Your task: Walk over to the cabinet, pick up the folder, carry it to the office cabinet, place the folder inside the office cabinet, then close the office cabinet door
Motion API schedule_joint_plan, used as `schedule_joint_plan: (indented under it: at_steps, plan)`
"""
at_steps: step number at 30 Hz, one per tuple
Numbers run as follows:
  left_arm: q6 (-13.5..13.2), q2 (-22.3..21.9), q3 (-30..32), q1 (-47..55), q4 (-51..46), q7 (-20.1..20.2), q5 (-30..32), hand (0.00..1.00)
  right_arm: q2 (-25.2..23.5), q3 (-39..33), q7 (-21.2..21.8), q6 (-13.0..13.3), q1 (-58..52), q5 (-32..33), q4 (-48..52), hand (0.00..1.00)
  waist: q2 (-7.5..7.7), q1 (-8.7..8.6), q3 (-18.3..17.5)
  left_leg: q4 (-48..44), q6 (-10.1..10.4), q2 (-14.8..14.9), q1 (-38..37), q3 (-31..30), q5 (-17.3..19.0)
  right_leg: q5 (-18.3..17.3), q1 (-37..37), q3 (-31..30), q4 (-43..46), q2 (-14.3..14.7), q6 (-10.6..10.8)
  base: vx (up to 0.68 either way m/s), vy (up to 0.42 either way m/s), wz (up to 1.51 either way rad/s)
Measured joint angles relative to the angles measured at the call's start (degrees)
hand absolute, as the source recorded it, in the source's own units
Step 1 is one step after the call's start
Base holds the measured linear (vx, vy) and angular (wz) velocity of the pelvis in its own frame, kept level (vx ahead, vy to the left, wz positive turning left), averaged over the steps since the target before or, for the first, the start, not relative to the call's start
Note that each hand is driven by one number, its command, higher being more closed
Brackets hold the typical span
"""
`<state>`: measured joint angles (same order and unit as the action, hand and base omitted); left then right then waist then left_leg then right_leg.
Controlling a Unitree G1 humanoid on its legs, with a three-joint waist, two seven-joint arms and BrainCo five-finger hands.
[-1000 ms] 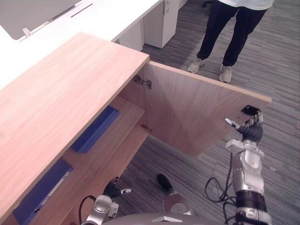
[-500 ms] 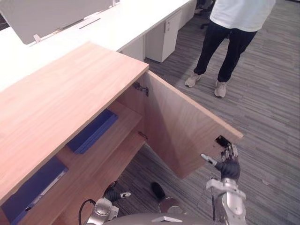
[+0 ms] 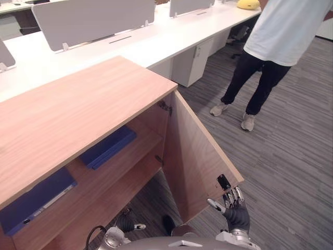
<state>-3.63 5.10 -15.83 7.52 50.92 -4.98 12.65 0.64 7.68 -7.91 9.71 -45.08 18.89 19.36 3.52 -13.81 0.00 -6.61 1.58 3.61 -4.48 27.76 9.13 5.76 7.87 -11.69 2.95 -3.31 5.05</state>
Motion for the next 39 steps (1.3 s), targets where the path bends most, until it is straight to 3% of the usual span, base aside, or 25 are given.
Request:
schedule_joint_plan:
  at_steps: [7,10,11,13,14,15,16,17,18,19,20,24,30,39]
  plan:
    - [0.1,3.2,2.0,-0.1,-0.8,2.2,1.2,0.00,2.2,2.8,2.0,-2.7,0.0,-0.2,-0.1,0.00,1.83,1.28,0.0,4.6,0.0,-0.8,-2.0,-1.2,-3.9,-1.0,-0.8,1.5,0.2,-0.3,-0.2,-0.05,-0.023,0.09]
    - [0.1,3.8,2.3,-0.4,-1.1,2.8,1.2,0.00,3.7,4.3,5.0,-3.8,0.1,-0.1,-0.6,0.00,1.38,1.57,0.2,8.6,-0.2,-0.6,-2.9,-2.8,-6.4,-2.6,-0.9,2.9,0.5,0.4,-0.6,-0.05,-0.028,0.18]
    - [0.1,4.0,2.3,-0.4,-1.4,2.8,1.2,0.00,3.8,4.9,5.5,-3.9,0.2,-0.1,-0.9,0.00,1.67,1.65,0.2,9.3,-0.2,-0.4,-2.9,-2.9,-7.1,-3.2,-0.2,2.9,2.4,0.6,-1.5,-0.01,-0.030,0.36]
    - [0.2,4.9,3.3,-0.2,-1.5,2.9,1.2,0.00,4.2,6.8,7.5,-4.0,0.5,-0.1,-2.4,0.00,3.47,1.99,-0.1,11.7,0.5,-0.8,-3.8,-4.5,-9.1,-4.8,0.3,3.8,4.2,0.7,-0.7,-0.03,-0.054,0.39]
    - [0.2,4.8,3.3,-0.2,-1.8,2.9,1.2,0.00,4.3,7.0,8.0,-4.5,0.8,-0.1,-2.7,0.00,3.51,2.22,-0.1,11.7,0.6,-0.5,-3.4,-5.1,-9.2,-5.1,0.2,4.4,3.5,0.8,-0.5,-0.05,-0.081,0.23]
    - [0.2,3.9,3.3,-0.3,-2.3,2.9,1.2,0.00,4.8,7.5,8.7,-5.1,2.6,-0.1,-4.0,0.00,1.79,3.48,-0.4,11.7,0.3,1.7,-1.8,-5.7,-9.8,-5.8,0.6,5.2,3.7,2.7,-0.9,-0.01,-0.088,0.17]
    - [0.2,3.9,3.4,-0.3,-2.6,2.9,1.1,0.00,4.4,7.9,9.1,-5.3,5.3,-0.1,-6.2,0.00,1.36,3.85,-0.4,11.6,0.4,3.0,-0.5,-6.1,-10.3,-7.0,3.1,5.7,12.5,3.8,-3.1,0.00,-0.071,0.32]
    - [0.2,4.1,3.5,-0.3,-2.7,2.9,1.1,0.00,4.1,8.1,9.4,-5.3,5.9,-0.1,-6.3,0.00,1.96,3.65,-0.5,11.6,0.9,2.7,0.1,-6.9,-10.6,-8.5,2.2,5.7,13.6,2.9,-2.7,0.01,-0.085,0.64]
    - [0.2,4.6,3.4,0.0,-3.0,2.9,1.1,0.00,2.9,9.2,10.4,-5.0,7.3,0.0,-5.8,0.00,3.79,4.02,-1.2,11.6,1.8,1.1,0.9,-7.6,-12.5,-10.1,0.0,6.1,9.5,0.4,-1.3,0.03,-0.086,0.55]
    - [0.5,3.8,3.4,0.5,-2.8,2.9,1.1,0.00,2.7,9.3,10.6,-4.9,10.5,0.0,-6.2,0.00,3.47,5.26,-1.8,11.6,1.8,1.7,1.2,-7.9,-13.0,-10.3,-0.4,7.1,7.2,0.7,-1.4,0.03,-0.093,0.35]
    - [0.5,3.4,3.3,0.6,-2.8,3.0,1.1,0.00,2.6,9.2,10.9,-4.6,12.3,0.2,-6.1,0.00,2.47,5.62,-1.5,11.6,1.6,2.0,1.4,-8.5,-13.2,-9.9,-0.9,7.8,6.2,1.0,-1.3,0.03,-0.052,0.08]
    - [0.7,2.9,3.4,0.4,-2.8,3.3,1.1,0.00,2.2,10.1,11.8,-4.3,20.0,1.0,-6.9,0.00,1.50,7.33,-0.5,11.6,1.1,1.9,2.7,-10.7,-13.9,-8.6,-2.6,9.3,3.5,1.0,-0.9,-0.02,0.005,0.27]
    - [0.7,3.8,3.4,-0.6,-3.0,3.3,1.0,0.00,2.9,6.3,12.3,-4.3,27.7,1.0,-14.6,0.00,3.13,8.57,0.0,11.6,0.2,0.4,6.1,-13.8,-14.3,-8.1,-2.7,12.0,0.5,-0.6,-0.2,0.04,0.046,0.30]
    - [0.5,5.2,7.1,-1.1,-3.0,3.1,-1.3,0.00,9.4,-5.1,8.6,-4.2,40.9,1.6,-27.8,0.00,1.97,10.69,2.2,11.6,-2.1,-4.6,10.4,-22.3,-15.0,-6.2,-4.1,19.1,-1.4,-4.8,1.7,0.08,0.078,0.55]
